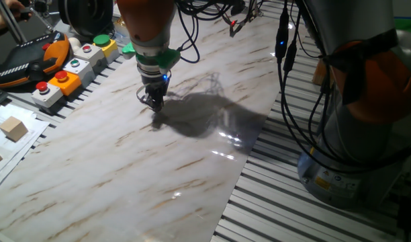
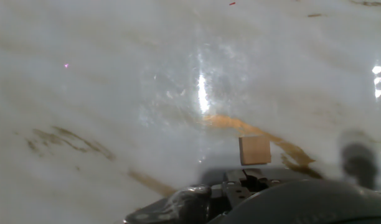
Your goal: Approach and touch the side of the small block
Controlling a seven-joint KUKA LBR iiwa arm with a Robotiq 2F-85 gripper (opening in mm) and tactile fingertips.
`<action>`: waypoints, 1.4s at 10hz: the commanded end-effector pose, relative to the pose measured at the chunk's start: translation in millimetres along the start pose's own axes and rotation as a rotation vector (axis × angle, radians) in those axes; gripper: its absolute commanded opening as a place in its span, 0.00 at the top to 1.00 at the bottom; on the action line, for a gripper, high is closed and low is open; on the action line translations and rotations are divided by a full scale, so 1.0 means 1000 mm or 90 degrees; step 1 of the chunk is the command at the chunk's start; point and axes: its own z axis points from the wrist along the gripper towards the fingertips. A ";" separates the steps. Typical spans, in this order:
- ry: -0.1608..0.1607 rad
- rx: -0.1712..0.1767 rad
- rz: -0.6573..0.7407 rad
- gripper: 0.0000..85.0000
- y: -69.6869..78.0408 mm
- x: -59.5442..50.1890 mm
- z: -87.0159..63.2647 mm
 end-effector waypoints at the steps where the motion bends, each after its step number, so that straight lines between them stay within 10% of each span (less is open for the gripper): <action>1: -0.003 0.000 -0.004 0.99 0.000 0.000 0.000; 8: -0.013 0.015 -0.028 0.99 0.001 -0.015 -0.010; 14: 0.019 0.034 0.000 0.99 0.005 0.005 -0.052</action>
